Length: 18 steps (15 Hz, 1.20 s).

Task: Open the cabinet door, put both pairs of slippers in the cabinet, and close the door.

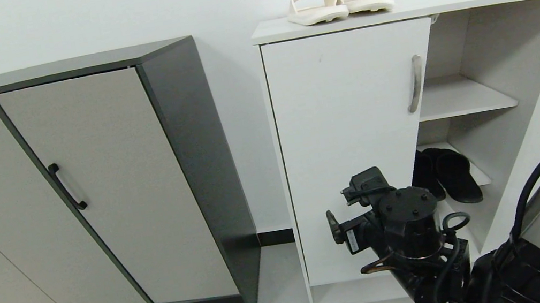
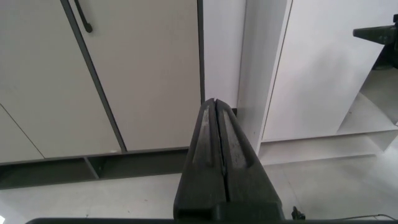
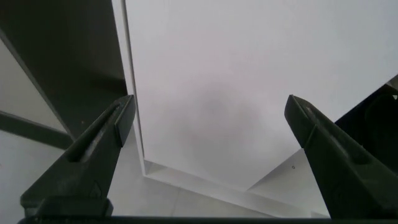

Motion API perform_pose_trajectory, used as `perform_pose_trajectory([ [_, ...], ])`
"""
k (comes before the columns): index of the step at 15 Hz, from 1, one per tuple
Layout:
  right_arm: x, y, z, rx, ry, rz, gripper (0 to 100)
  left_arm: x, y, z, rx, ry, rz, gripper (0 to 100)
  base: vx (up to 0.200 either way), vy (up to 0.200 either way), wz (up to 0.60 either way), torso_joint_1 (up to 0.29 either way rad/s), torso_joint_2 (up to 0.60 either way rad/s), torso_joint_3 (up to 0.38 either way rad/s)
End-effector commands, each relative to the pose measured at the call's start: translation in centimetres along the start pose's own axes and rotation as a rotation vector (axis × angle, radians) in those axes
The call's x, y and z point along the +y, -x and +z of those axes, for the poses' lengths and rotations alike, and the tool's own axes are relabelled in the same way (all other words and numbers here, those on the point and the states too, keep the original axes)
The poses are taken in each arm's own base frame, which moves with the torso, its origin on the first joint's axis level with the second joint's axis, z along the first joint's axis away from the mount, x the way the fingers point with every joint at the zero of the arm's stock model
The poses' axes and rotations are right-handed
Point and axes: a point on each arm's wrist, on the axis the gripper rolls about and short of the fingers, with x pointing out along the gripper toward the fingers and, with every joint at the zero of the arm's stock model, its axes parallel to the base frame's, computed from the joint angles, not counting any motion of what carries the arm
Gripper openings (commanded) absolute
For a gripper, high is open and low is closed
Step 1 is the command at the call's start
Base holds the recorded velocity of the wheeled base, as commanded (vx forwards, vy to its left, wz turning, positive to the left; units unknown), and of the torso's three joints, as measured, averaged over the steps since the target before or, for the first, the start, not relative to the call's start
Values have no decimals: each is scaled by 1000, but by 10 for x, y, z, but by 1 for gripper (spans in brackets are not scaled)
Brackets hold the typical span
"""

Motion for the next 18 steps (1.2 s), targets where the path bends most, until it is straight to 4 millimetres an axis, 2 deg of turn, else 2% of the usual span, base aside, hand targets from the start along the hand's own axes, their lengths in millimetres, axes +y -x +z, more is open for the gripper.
perform_pose_trajectory([
  [1, 0, -1, -1, 4, 3, -2, 100, 0, 0, 1, -1, 0, 0, 0, 0, 0, 0, 0, 0, 0],
  [5, 0, -1, -2, 5, 4, -4, 100, 0, 0, 0, 1, 0, 0, 0, 0, 0, 0, 25, -231, -294],
  [8, 0, -1, -2, 7, 5, -4, 100, 0, 0, 0, 1, 0, 0, 0, 0, 0, 0, 76, -544, -346],
  [18, -1, -1, -2, 8, 13, -11, 100, 0, 0, 0, 1, 2, 0, 0, 0, 0, 0, 148, -469, -324],
])
